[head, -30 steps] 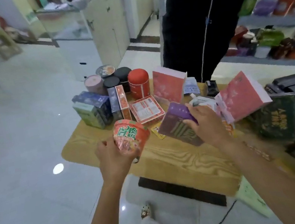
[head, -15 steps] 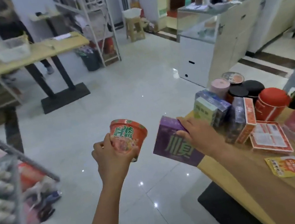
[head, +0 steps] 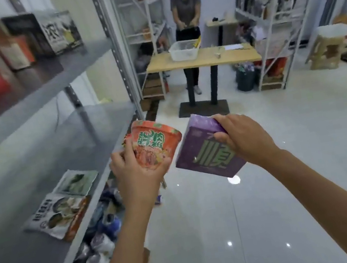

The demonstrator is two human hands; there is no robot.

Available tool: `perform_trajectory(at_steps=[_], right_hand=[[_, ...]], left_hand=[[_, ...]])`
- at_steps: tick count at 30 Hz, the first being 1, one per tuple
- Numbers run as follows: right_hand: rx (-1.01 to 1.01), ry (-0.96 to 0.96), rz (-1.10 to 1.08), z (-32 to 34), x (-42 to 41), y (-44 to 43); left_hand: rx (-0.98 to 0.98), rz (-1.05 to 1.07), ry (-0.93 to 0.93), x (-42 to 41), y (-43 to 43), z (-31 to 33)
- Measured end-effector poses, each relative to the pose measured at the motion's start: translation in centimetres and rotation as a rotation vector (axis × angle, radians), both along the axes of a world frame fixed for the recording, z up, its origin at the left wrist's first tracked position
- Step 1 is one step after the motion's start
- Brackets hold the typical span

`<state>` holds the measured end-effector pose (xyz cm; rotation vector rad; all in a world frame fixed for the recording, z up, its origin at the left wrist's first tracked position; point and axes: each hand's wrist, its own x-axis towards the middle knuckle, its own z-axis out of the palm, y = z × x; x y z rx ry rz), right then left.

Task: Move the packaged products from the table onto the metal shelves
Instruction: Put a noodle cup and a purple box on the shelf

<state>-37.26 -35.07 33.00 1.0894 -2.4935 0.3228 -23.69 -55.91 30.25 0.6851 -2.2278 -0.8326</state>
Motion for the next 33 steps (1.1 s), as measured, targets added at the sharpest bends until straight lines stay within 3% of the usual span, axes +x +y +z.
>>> perform_trajectory(at_steps=[3,18,25,33], right_hand=[[-0.027,0.154,0.174,2.8,-2.5,-4.7],[-0.243,0.53,0.81,14.8,-17.4,-22.4],[-0.404,0.696,1.034,17.1,-21.9,-28.8],[-0.613,0.783,1.128,20.6,-25.8,-38.6]], left_hand=[[-0.038,0.098,0.097,0.3,-2.5,2.0],[-0.142,0.64,0.402,-6.6,-7.9,8.9],[-0.213,0.657,0.429,-8.8,-9.2,10.2],[-0.342,0.689,0.481,-12.0,-16.7,12.7]])
